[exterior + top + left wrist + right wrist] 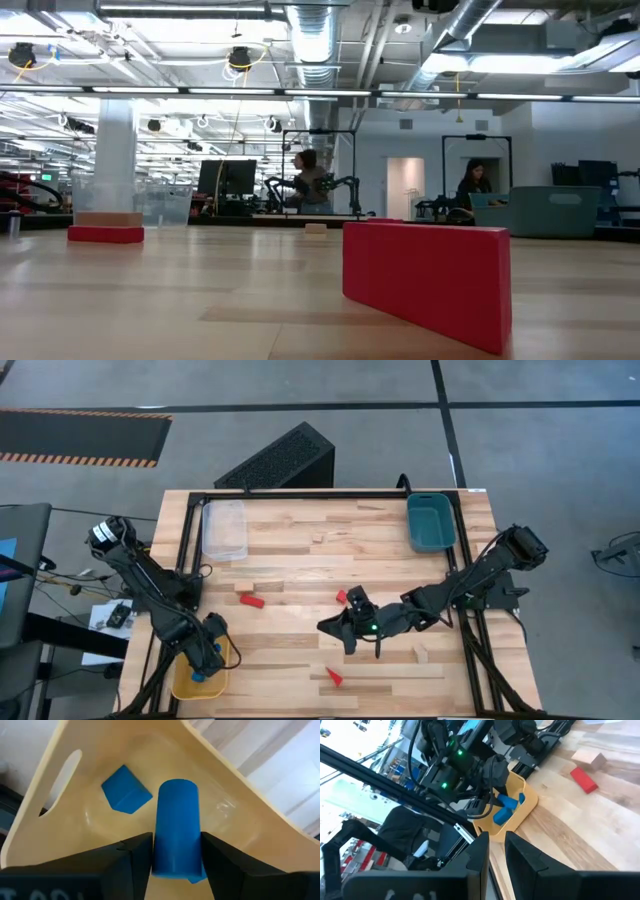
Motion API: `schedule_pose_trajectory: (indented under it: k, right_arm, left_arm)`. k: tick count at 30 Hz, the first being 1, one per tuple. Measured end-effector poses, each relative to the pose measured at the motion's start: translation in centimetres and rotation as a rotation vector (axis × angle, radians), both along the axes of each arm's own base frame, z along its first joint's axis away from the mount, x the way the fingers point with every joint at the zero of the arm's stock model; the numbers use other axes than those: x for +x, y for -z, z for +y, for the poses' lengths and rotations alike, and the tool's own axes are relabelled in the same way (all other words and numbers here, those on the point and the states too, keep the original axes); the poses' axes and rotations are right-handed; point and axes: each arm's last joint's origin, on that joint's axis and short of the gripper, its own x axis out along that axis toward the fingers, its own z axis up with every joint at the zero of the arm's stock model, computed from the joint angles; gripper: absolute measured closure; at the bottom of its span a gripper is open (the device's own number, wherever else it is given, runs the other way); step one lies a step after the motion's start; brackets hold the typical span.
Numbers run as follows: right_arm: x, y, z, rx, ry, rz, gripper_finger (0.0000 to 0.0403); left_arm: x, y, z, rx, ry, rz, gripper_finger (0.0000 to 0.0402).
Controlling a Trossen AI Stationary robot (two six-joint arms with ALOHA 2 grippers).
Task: Sort & place blocks by color
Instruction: Put the blue block into the yellow bin, then put the top right red block into the transparent bin
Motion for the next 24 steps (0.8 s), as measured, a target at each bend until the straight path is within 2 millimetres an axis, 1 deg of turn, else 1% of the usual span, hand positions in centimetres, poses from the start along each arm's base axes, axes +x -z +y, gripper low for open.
schedule_pose_trajectory:
  k: [6,11,16,19,22,24]
  right_arm:
    - [0.4,0.0,-0.9,0.002,0.003,0.007,0.0316]
    - [0.8,0.2,-1.7,-0.001,-0.022,0.021,0.0316]
    - [1.0,0.0,-2.3,-0.037,-0.086,0.024,0.0316]
    - [1.0,-0.2,-2.7,-0.059,-0.129,0.02,0.0316]
    - [0.9,-0.8,-3.3,-0.083,-0.178,-0.001,0.0316]
    - [0.6,-1.1,-3.9,-0.107,-0.217,0.019,0.0316]
  left_arm:
    - [0.0,0.0,0.0,0.003,-0.019,0.001,0.0219]
    - [-0.2,-0.7,-0.6,-0.005,-0.041,-0.009,0.021]
    - [-0.3,-2.7,-1.5,0.029,-0.122,-0.101,0.021]
    - [-0.4,-4.1,-1.6,0.077,-0.195,-0.158,0.021]
    - [-0.1,-5.3,-1.6,0.116,-0.263,-0.267,0.021]
    - [0.5,-5.8,-1.6,0.138,-0.308,-0.382,0.0209]
